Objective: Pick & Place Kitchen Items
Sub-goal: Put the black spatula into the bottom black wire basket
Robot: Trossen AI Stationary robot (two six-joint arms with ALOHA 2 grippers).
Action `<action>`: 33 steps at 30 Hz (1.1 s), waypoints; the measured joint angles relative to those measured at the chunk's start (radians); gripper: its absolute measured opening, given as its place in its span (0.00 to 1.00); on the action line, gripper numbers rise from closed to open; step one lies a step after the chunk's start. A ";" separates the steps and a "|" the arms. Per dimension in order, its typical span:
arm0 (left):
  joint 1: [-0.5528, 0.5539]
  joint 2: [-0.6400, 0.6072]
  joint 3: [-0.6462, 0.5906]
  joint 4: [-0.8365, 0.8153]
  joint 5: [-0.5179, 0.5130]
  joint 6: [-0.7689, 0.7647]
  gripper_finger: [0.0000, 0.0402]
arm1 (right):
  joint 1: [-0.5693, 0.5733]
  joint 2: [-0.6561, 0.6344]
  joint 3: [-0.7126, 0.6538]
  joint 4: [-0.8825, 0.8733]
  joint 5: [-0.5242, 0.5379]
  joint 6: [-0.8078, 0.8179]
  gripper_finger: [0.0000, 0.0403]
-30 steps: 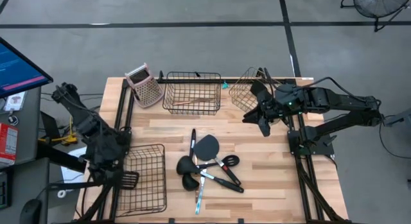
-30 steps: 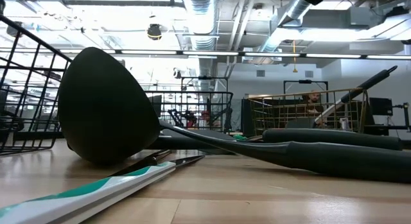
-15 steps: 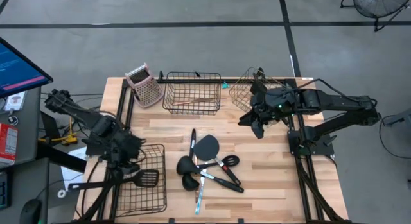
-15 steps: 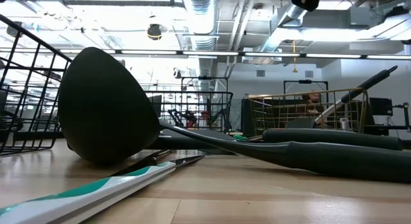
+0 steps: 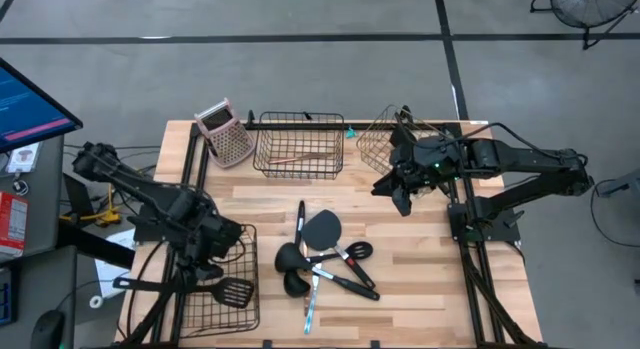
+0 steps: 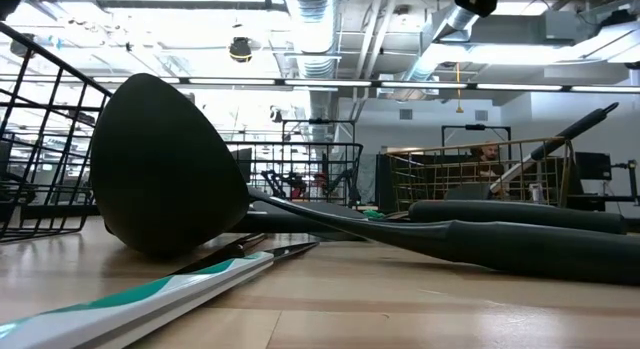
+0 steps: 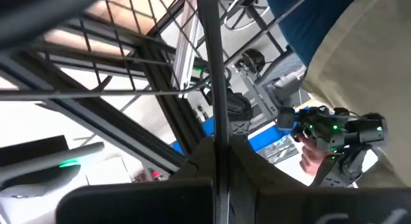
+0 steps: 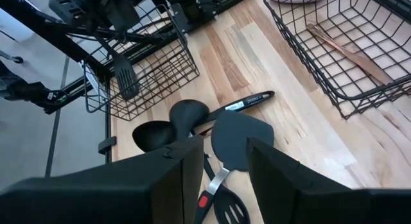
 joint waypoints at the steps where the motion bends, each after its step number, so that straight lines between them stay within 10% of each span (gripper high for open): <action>1: 0.007 0.004 0.000 -0.001 0.000 0.015 0.00 | 0.000 0.000 0.000 0.000 0.000 0.000 0.29; 33: 0.092 0.109 -0.001 -0.161 0.050 0.304 0.00 | 0.000 0.000 0.000 -0.030 -0.003 -0.003 0.29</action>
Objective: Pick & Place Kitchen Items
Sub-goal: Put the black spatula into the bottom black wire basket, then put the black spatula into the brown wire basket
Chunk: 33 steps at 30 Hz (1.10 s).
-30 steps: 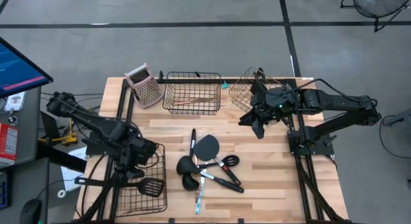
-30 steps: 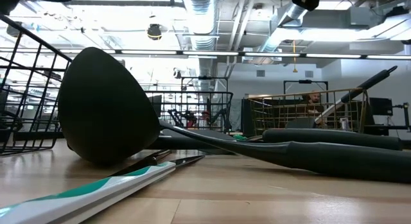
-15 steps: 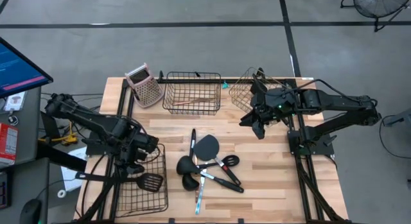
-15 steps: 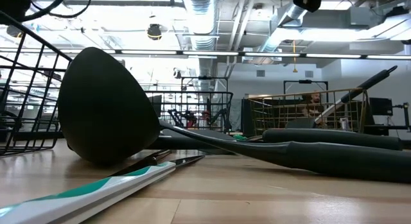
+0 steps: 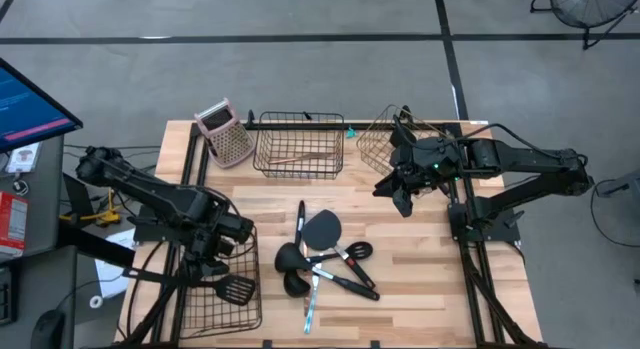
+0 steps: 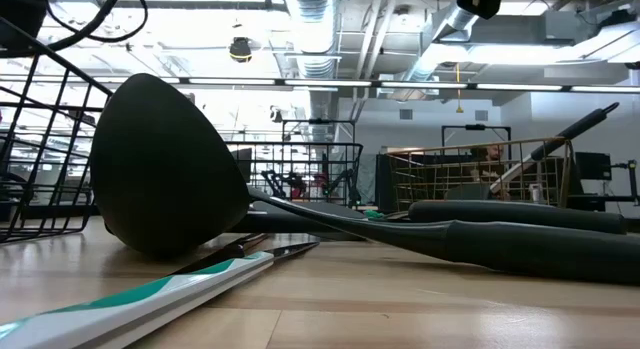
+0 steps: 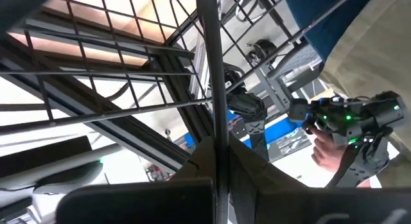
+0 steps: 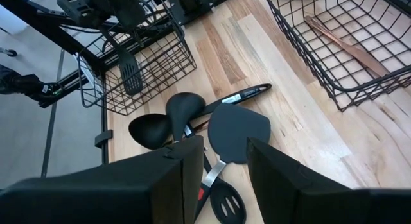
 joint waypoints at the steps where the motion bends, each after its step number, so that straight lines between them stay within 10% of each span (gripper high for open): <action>1: 0.000 0.000 0.000 -0.001 0.000 0.000 0.00 | 0.000 0.000 0.000 0.000 0.000 0.000 0.29; 24: 0.000 -0.070 0.000 -0.004 -0.023 0.031 0.29 | 0.000 0.000 0.000 0.000 0.000 -0.003 0.29; 33: 0.060 -0.248 0.001 -0.001 0.196 -0.092 0.44 | 0.000 0.000 0.000 -0.004 0.000 -0.008 0.29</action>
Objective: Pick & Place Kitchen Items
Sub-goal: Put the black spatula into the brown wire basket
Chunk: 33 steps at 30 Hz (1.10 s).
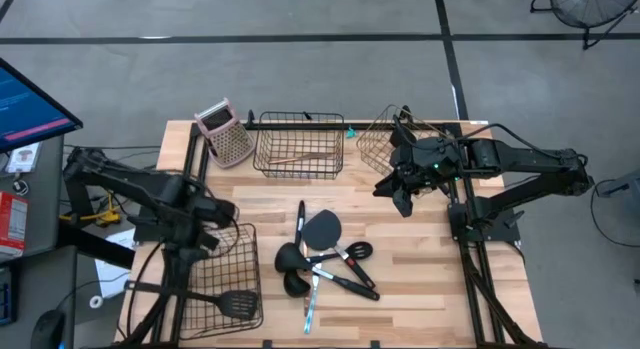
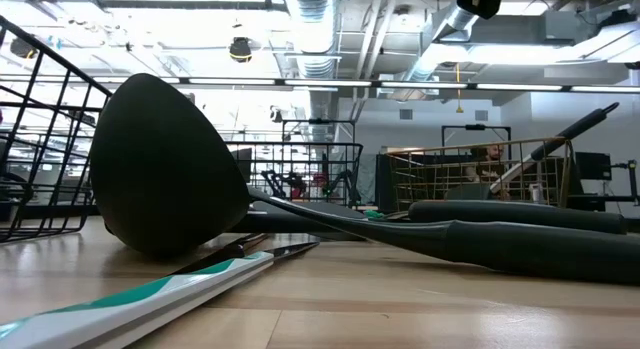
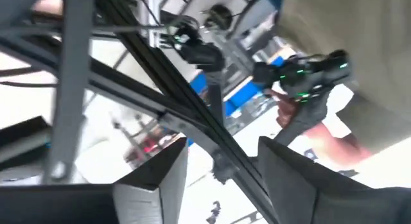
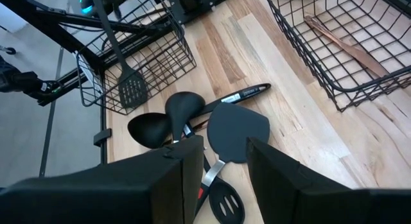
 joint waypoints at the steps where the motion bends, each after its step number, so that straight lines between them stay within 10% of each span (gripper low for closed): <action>1: 0.016 -0.028 0.000 0.002 0.004 -0.032 0.44 | 0.000 0.000 0.000 0.000 0.000 0.000 0.29; 8: 0.150 -0.197 0.000 0.217 -0.114 -0.289 0.45 | 0.001 0.000 0.000 0.000 -0.002 0.001 0.29; 15: 0.229 -0.231 0.000 0.619 -0.542 -0.408 0.44 | 0.002 0.001 0.000 -0.015 -0.051 0.010 0.29; 27: 0.261 -0.071 0.001 1.244 -1.134 0.028 0.44 | 0.002 0.002 0.000 -0.019 -0.052 0.035 0.29; 33: 0.260 0.016 0.001 1.359 -1.221 0.121 0.44 | 0.009 0.002 0.000 -0.019 -0.052 0.045 0.29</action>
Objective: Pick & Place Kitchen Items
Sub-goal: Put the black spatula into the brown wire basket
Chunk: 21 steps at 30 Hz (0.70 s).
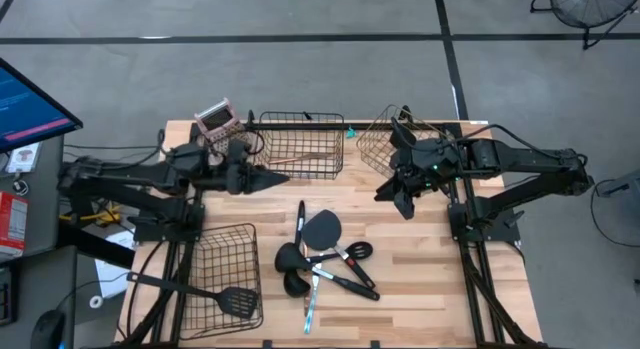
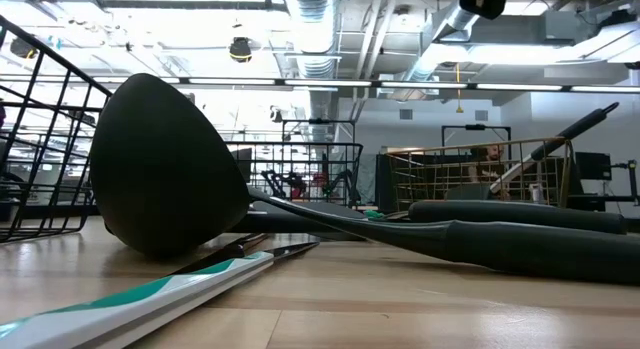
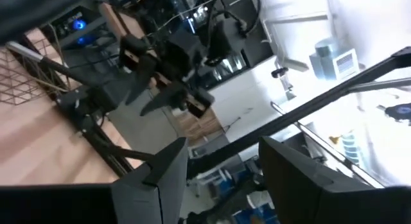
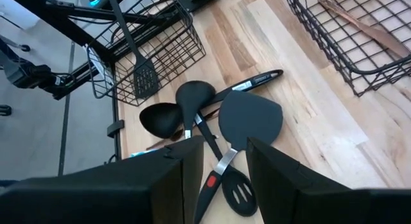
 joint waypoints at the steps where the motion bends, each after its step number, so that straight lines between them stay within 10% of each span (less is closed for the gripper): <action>1: 0.000 0.013 0.000 0.008 0.000 0.002 0.44 | 0.005 0.000 0.000 0.000 0.000 0.000 0.29; 21: 0.014 0.128 0.000 0.027 0.043 0.287 0.55 | 0.202 0.001 -0.077 -0.088 0.131 0.183 0.41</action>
